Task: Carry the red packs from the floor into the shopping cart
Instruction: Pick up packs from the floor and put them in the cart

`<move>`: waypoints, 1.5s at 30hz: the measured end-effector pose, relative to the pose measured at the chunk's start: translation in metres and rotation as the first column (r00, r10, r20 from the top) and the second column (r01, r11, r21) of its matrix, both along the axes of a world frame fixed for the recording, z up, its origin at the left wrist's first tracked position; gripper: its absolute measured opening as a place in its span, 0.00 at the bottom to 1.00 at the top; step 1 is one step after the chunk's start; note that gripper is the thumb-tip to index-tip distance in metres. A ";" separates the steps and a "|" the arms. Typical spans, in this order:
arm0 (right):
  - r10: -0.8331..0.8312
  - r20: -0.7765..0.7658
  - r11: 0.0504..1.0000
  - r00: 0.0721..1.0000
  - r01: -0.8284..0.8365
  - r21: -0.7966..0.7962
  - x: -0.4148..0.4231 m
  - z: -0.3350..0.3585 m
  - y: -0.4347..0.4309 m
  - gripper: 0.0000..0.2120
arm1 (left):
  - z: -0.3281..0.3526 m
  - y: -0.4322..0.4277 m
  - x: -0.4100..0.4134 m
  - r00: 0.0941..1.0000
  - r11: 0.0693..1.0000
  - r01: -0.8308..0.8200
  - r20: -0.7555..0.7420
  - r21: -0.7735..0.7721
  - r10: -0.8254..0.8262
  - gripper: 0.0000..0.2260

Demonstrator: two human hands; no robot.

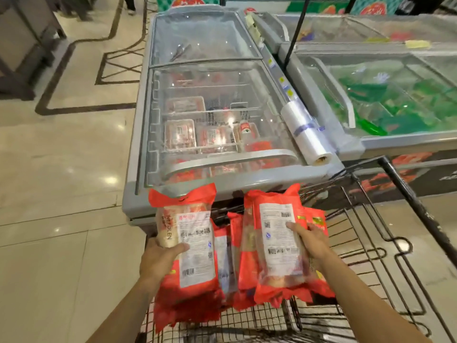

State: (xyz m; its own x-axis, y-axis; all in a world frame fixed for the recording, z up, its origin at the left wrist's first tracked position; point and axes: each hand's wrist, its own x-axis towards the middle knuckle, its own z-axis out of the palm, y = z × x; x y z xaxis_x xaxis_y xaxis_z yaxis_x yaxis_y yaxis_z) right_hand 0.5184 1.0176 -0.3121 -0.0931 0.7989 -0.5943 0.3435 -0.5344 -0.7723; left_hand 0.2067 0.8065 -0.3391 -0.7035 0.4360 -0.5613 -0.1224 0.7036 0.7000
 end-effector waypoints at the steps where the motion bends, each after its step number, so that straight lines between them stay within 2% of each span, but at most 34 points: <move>1: -0.013 -0.001 1.000 1.000 0.013 0.022 -0.002 -0.003 -0.002 0.07 | -0.001 -0.001 -0.001 1.000 1.000 0.006 -0.012 0.003 -0.006 0.37; 3: -0.011 0.112 0.995 0.994 0.000 0.104 -0.005 -0.025 -0.002 0.10 | -0.004 0.002 0.003 0.998 0.999 0.049 -0.047 -0.014 -0.049 0.33; 5: -0.005 0.243 0.984 0.970 -0.038 0.172 -0.006 -0.039 -0.006 0.18 | 0.004 0.000 0.009 0.993 0.998 0.061 -0.099 -0.002 -0.061 0.26; 9: -0.036 0.370 0.971 0.928 -0.055 0.232 -0.009 -0.044 -0.002 0.31 | 0.013 -0.005 0.010 0.968 0.994 0.098 -0.228 -0.038 -0.104 0.31; 13: 0.031 0.471 0.934 0.882 -0.194 0.301 -0.015 -0.024 -0.002 0.24 | 0.020 -0.010 0.013 0.898 0.976 0.181 -0.384 -0.122 -0.215 0.35; 16: 0.135 0.545 0.862 0.828 -0.370 0.348 -0.022 0.003 -0.022 0.21 | 0.041 -0.017 0.030 0.827 0.955 0.246 -0.478 -0.165 -0.295 0.33; 19: 0.230 0.579 0.745 0.782 -0.525 0.412 -0.026 0.040 -0.048 0.27 | 0.069 -0.027 0.049 0.736 0.931 0.315 -0.573 -0.184 -0.362 0.35; 21: 0.263 0.622 0.608 0.738 -0.627 0.487 -0.022 0.081 -0.077 0.29 | 0.098 -0.044 0.069 0.652 0.914 0.351 -0.646 -0.206 -0.396 0.39; 25: 0.176 0.729 0.355 0.662 -0.733 0.580 -0.020 0.138 -0.124 0.33 | 0.144 -0.067 0.096 0.461 0.901 0.358 -0.793 -0.246 -0.400 0.39; 29: 0.151 0.763 0.227 0.629 -0.773 0.592 -0.017 0.187 -0.172 0.34 | 0.199 -0.097 0.122 0.300 0.921 0.324 -0.900 -0.215 -0.316 0.38; 32: 0.136 0.739 0.161 0.659 -0.751 0.640 -0.017 0.210 -0.202 0.34 | 0.230 -0.123 0.137 0.188 0.933 0.286 -0.942 -0.217 -0.277 0.36; 34: 0.156 0.728 0.125 0.668 -0.744 0.656 -0.020 0.221 -0.222 0.35 | 0.247 -0.142 0.144 0.161 0.944 0.247 -0.951 -0.220 -0.264 0.35; 41: 0.243 0.745 -0.061 0.621 -0.757 0.650 -0.045 0.253 -0.297 0.36 | 0.280 -0.228 0.151 0.148 0.961 0.046 -0.949 -0.273 -0.277 0.38; 45: 0.337 0.717 -0.140 0.610 -0.721 0.679 -0.072 0.266 -0.343 0.39 | 0.288 -0.280 0.140 0.172 0.955 -0.079 -0.947 -0.286 -0.270 0.38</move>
